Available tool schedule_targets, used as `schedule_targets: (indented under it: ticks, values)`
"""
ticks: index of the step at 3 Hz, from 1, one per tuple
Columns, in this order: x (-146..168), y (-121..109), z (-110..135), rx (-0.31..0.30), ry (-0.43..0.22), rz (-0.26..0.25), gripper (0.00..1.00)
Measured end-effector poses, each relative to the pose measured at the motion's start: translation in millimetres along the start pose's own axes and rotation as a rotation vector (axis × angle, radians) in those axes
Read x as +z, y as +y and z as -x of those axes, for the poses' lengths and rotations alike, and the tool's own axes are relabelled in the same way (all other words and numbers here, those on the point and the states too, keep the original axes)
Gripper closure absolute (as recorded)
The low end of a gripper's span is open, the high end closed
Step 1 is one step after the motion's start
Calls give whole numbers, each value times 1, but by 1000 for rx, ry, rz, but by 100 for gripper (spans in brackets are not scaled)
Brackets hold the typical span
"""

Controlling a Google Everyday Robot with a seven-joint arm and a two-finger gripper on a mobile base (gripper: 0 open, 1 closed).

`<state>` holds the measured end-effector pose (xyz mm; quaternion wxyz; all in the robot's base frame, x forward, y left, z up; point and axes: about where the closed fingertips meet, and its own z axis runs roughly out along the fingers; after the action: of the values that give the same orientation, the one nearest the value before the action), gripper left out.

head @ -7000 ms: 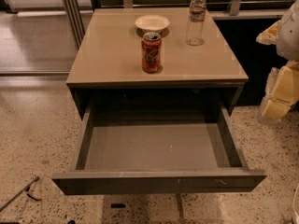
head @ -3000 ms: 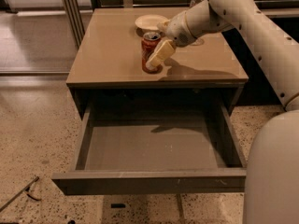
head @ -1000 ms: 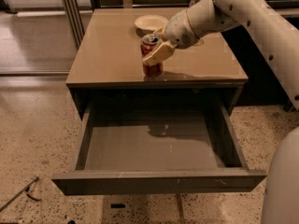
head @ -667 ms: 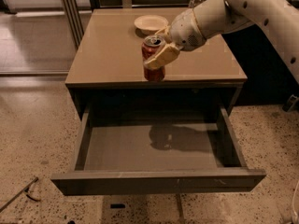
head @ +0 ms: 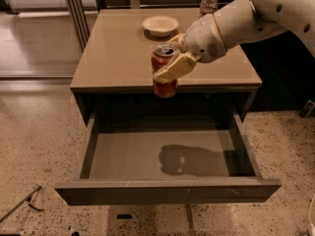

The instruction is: Place coke can into top drawer

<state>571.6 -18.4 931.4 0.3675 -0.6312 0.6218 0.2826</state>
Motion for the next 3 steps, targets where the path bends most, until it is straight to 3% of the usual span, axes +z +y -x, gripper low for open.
schedule_targets:
  ticks: [1, 2, 3]
  values:
    - [12, 7, -20, -19, 31, 4, 100]
    - [32, 32, -53, -18, 23, -8, 100]
    - [58, 61, -105, 14, -2, -28, 100]
